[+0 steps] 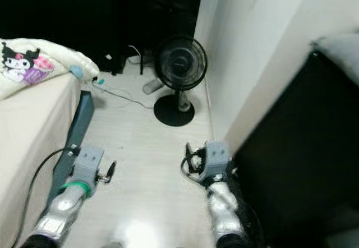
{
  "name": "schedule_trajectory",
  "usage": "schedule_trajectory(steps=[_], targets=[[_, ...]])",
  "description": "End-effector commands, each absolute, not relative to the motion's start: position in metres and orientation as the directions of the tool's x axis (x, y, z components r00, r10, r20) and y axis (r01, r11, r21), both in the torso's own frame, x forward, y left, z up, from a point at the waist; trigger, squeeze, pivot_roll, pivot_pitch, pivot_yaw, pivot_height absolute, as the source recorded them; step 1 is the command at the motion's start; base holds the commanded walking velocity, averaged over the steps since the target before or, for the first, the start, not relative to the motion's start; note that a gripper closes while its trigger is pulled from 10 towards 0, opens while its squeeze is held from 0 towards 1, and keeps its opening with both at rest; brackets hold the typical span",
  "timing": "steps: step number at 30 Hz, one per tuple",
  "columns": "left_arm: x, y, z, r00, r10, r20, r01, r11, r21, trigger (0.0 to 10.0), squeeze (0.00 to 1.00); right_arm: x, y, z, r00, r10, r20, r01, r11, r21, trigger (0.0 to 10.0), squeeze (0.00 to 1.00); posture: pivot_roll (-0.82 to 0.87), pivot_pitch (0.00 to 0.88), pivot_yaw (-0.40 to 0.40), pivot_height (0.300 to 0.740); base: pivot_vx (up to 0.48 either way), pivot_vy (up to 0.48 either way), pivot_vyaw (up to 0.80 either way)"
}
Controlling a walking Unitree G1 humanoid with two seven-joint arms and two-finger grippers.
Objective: Clean up the room
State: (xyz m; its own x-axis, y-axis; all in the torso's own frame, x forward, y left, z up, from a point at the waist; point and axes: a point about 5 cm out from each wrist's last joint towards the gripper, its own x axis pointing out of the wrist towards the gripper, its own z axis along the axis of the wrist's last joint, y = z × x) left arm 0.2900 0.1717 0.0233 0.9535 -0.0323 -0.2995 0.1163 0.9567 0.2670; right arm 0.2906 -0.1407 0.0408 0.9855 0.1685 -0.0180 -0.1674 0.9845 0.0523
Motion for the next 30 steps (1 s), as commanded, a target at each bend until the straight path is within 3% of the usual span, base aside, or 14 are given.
schedule_trajectory(steps=[1,30], targets=[[0.2902,0.1645,0.0232,0.954,-0.054,-0.294,0.134,0.956,0.262,10.0,0.0,0.2872,-0.1525,0.0362,0.991,0.128,-0.038,-0.126,0.99,0.057,10.0,0.0,0.04,0.041,0.006,0.711,0.416,0.0,0.0],[0.2945,0.1607,0.0266,0.962,-0.067,-0.266,0.138,0.956,0.258,10.0,0.0,0.2884,-0.1521,0.0355,0.991,0.13,-0.04,-0.127,0.99,0.059,10.0,0.0,0.04,0.04,0.001,0.711,0.416,0.0,0.0]])
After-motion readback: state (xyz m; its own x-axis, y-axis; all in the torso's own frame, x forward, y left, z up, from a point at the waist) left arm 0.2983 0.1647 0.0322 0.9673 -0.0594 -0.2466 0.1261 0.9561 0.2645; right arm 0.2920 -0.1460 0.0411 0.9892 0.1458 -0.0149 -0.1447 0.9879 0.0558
